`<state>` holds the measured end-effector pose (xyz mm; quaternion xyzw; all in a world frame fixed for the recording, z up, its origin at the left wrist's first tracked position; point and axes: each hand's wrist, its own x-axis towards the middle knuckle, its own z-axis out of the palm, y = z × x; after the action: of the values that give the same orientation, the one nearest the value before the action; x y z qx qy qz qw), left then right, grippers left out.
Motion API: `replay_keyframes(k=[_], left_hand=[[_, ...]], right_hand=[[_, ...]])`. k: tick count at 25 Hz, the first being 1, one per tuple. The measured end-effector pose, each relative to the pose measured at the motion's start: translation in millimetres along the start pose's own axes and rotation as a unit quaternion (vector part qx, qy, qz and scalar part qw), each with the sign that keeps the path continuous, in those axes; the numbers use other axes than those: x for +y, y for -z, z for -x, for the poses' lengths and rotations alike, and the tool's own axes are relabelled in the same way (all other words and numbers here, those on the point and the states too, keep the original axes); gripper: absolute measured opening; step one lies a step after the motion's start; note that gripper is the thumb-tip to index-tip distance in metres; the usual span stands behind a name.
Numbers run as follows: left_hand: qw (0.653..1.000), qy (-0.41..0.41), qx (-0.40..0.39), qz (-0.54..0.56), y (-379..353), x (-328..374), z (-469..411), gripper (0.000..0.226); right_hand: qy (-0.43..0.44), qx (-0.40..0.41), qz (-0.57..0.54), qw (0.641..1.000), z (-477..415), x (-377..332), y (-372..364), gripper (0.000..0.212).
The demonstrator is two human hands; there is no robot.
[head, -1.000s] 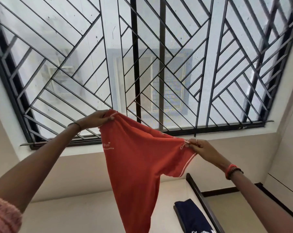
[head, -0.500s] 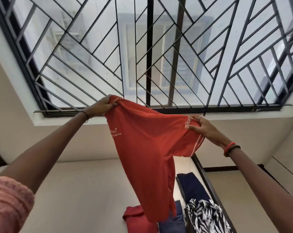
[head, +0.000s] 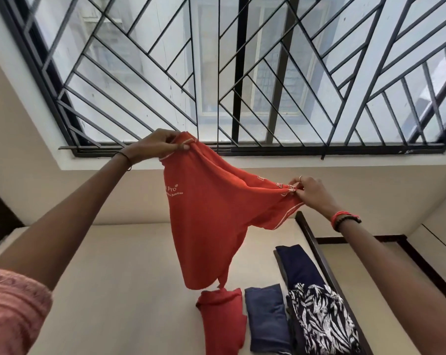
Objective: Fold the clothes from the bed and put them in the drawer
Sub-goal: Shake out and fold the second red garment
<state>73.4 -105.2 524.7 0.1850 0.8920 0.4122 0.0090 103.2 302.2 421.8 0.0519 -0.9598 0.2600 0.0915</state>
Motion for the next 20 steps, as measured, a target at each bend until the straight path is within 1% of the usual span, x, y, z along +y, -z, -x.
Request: replay_keyframes(k=[2,4,6,8,9,10,11,12,14,16,17,19,20], left_hand=[[1.0,0.0,-0.016,0.017,3,-2,4,0.038],[0.999,0.0,-0.029,0.034,8,-8,6,0.056],[0.997,-0.001,-0.044,0.061,11,-13,6,0.061],[0.995,0.001,-0.056,0.081,14,-19,3,0.062],[0.994,0.005,-0.059,0.088,16,-22,-1,0.062],[0.994,0.01,-0.059,0.096,16,-25,-5,0.062],[0.993,0.016,-0.06,0.101,16,-30,-10,0.061],[0.993,0.027,-0.056,0.103,16,-35,-17,0.06],[0.992,0.042,-0.049,0.105,10,-46,-35,0.048],[0.99,0.059,-0.031,0.124,0,-61,-57,0.028],[0.988,0.068,-0.018,0.136,-5,-69,-70,0.022],[0.986,0.079,0.004,0.149,-14,-81,-96,0.022],[0.986,0.079,0.018,0.148,-18,-83,-110,0.023]], right_hand=[[-0.009,0.027,0.039,0.999,4,-5,-14,0.026],[-0.045,0.066,0.07,0.994,8,-13,-24,0.025],[-0.094,0.069,0.053,0.992,10,-24,-29,0.026],[-0.134,0.029,0.027,0.99,6,-30,-32,0.027],[-0.166,-0.002,-0.014,0.986,0,-30,-35,0.029],[-0.21,-0.04,-0.092,0.973,-6,-29,-39,0.031],[-0.256,-0.081,-0.197,0.943,-12,-28,-45,0.034],[-0.286,-0.113,-0.295,0.905,-20,-27,-53,0.034],[-0.309,-0.128,-0.446,0.83,-41,-21,-70,0.033],[-0.322,-0.087,-0.545,0.769,-66,-15,-86,0.034],[-0.327,-0.053,-0.578,0.746,-79,-11,-94,0.035],[-0.334,0.004,-0.616,0.713,-109,2,-110,0.034],[-0.33,0.027,-0.629,0.704,-125,9,-116,0.033]])
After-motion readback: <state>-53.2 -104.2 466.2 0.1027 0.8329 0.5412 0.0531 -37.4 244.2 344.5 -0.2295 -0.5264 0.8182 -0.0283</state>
